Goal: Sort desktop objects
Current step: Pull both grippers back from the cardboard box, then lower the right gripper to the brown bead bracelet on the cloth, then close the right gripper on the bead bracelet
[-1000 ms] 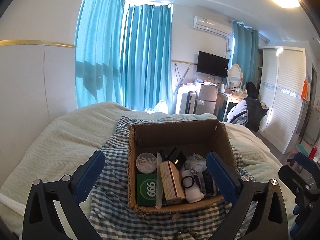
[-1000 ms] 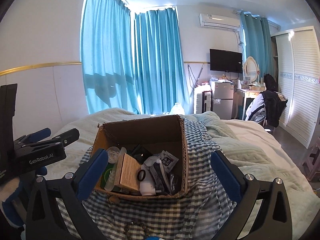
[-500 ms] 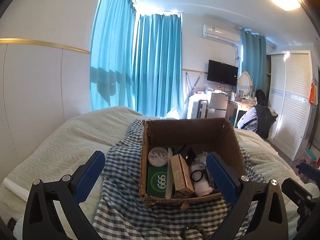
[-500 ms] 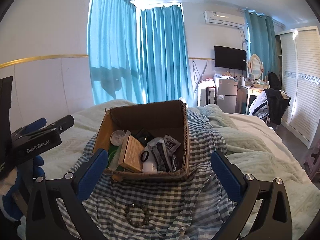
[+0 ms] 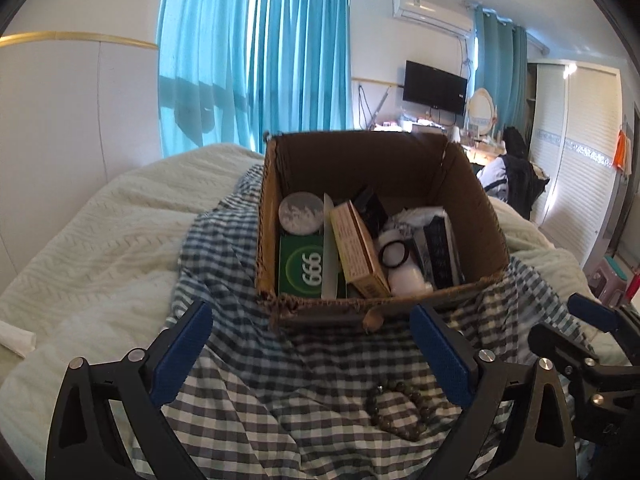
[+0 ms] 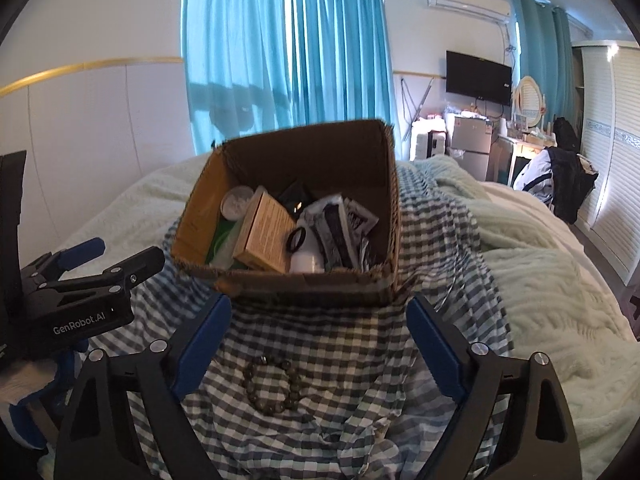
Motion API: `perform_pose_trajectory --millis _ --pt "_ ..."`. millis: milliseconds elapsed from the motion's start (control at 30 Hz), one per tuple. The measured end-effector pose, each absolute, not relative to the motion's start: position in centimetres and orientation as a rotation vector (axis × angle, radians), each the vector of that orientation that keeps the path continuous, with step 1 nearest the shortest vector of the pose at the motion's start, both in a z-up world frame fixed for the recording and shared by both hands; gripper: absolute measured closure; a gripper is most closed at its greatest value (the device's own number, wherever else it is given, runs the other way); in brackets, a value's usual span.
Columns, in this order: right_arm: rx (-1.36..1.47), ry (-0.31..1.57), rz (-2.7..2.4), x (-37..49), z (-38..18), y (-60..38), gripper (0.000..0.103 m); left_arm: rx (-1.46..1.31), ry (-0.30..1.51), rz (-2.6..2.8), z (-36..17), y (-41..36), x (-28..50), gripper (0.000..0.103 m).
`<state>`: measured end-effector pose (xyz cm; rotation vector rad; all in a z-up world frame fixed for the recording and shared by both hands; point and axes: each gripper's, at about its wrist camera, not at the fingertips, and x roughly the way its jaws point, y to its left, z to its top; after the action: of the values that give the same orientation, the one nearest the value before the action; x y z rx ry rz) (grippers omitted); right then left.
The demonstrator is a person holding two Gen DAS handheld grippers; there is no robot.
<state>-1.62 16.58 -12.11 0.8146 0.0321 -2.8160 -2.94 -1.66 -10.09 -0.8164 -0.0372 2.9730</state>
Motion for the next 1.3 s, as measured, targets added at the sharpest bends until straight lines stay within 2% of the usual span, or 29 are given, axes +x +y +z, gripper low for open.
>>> perform_pose_trajectory --millis 100,167,233,300,400,467,733,1033,1100,1167,1300 --pt "0.895 0.051 -2.788 -2.5 -13.9 16.0 0.026 -0.858 -0.001 2.961 -11.3 -1.4 -3.4 0.012" --pt "0.953 0.052 -2.776 -3.3 -15.3 15.8 0.026 -0.883 0.029 2.957 -12.2 -1.2 -3.6 0.022" --pt "1.014 0.043 -2.759 -4.1 -16.6 15.8 0.027 -0.925 0.062 2.942 -13.3 -1.0 -4.1 0.027" --pt "1.073 0.048 -2.731 -4.9 -17.9 15.6 0.038 -0.981 0.065 2.906 -14.5 -0.9 -4.7 0.035" --pt "1.136 0.068 -2.698 -5.8 -19.4 15.1 0.042 -1.059 0.042 2.862 -16.3 -0.9 -5.5 0.039" --pt "1.168 0.060 -2.672 -6.4 -20.4 14.9 0.043 -1.117 0.025 2.827 -17.6 -0.8 -6.0 0.046" --pt "1.365 0.122 -2.552 -8.5 -25.7 13.5 0.062 -1.272 0.045 2.743 -21.1 -0.2 -7.8 0.046" --pt "1.470 0.181 -2.503 -8.9 -28.4 13.3 0.063 -1.402 0.102 2.674 -23.9 0.3 -8.5 0.046" --pt "1.474 0.180 -2.517 -8.6 -28.3 13.6 0.082 -1.403 0.088 2.670 -23.9 0.2 -8.4 0.046" --pt "1.476 0.160 -2.525 -8.3 -28.1 14.0 0.090 -1.399 0.067 2.675 -23.7 0.0 -8.1 0.046" --pt "1.453 0.144 -2.550 -7.3 -27.3 14.7 0.092 -1.364 0.047 2.692 -22.8 -0.2 -7.2 0.046"
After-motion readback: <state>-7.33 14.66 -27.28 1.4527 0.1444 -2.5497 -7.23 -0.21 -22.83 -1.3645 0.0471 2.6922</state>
